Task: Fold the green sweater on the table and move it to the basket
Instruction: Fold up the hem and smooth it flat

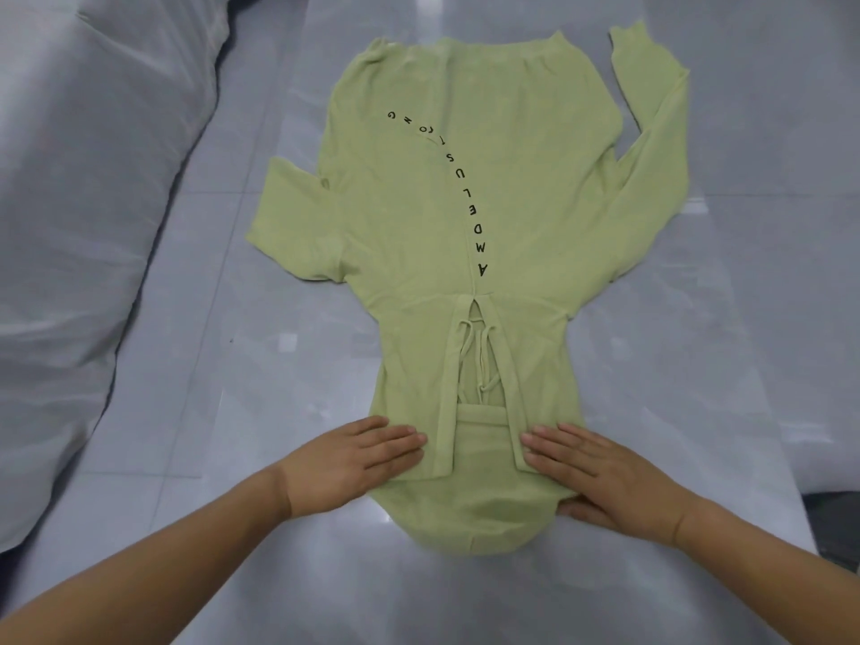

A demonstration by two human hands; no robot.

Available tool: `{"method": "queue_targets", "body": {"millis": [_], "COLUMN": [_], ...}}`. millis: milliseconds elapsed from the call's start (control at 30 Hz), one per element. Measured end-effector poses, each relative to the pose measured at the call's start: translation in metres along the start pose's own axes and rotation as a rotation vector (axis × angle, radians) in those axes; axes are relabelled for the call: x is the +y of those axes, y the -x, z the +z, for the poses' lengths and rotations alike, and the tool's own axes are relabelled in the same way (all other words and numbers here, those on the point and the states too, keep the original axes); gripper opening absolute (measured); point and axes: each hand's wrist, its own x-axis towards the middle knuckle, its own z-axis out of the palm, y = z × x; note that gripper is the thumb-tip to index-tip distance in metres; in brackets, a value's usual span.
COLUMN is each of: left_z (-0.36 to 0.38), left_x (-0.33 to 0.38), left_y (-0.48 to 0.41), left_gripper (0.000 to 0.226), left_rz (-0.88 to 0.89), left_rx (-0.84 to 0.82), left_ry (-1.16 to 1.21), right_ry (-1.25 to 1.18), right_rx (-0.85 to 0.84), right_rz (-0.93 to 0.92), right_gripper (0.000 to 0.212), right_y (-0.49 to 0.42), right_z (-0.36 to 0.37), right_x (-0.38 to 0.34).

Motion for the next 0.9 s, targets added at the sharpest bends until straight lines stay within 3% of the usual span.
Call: {"method": "queue_targets", "body": {"millis": [100,167,300,367,433,500,567,600,700,800,900], "left_z": [-0.005,-0.008,-0.034,-0.039,-0.043,-0.041,-0.037,-0.035,-0.036,-0.043,-0.042], "left_x": [-0.005,-0.004,-0.003,-0.010,-0.013,-0.012,-0.011,-0.012,-0.023,-0.037,-0.042], "left_y": [-0.008,-0.011,-0.017,-0.022,-0.027,-0.030,-0.036,-0.040,-0.054,-0.066,-0.072], "left_gripper": [0.035,0.030,0.034,0.026,0.012,0.013,0.006,0.018,0.040,0.031,0.030], "left_rz": [0.016,-0.089,-0.609,-0.794,-0.892,-1.005,-1.126,-1.168,-1.248,-1.311,-1.322], "left_rx": [0.062,0.117,0.165,0.176,0.230,0.326,0.441,0.503,0.663,0.698,0.652], "left_ry": [0.102,0.342,1.085,1.317,1.399,1.481,1.563,1.581,1.559,1.587,1.740], "right_ry": [0.023,-0.072,-0.505,-0.792,-1.018,-1.125,-1.175,-1.184,-1.210,-1.251,-1.426], "right_rx": [0.002,0.037,0.107,0.090,0.110,0.157,0.273,0.359,0.563,0.579,0.552], "right_rz": [-0.014,0.040,0.382,0.603,0.717,0.782,0.853,0.914,1.058,1.195,1.199], "right_gripper": [0.047,0.039,0.032,0.017,0.025,0.006,0.041,0.047,0.037,0.038,0.035], "right_y": [0.000,-0.006,-0.023,-0.030,-0.033,-0.037,-0.040,-0.042,-0.060,-0.079,-0.089], "right_z": [0.002,0.000,-0.028,-0.039,-0.042,-0.048,-0.045,-0.042,-0.045,-0.052,-0.059], "right_x": [0.003,0.000,-0.009,-0.008,0.004,0.008,0.011,0.015,0.021,0.031,0.032]}}
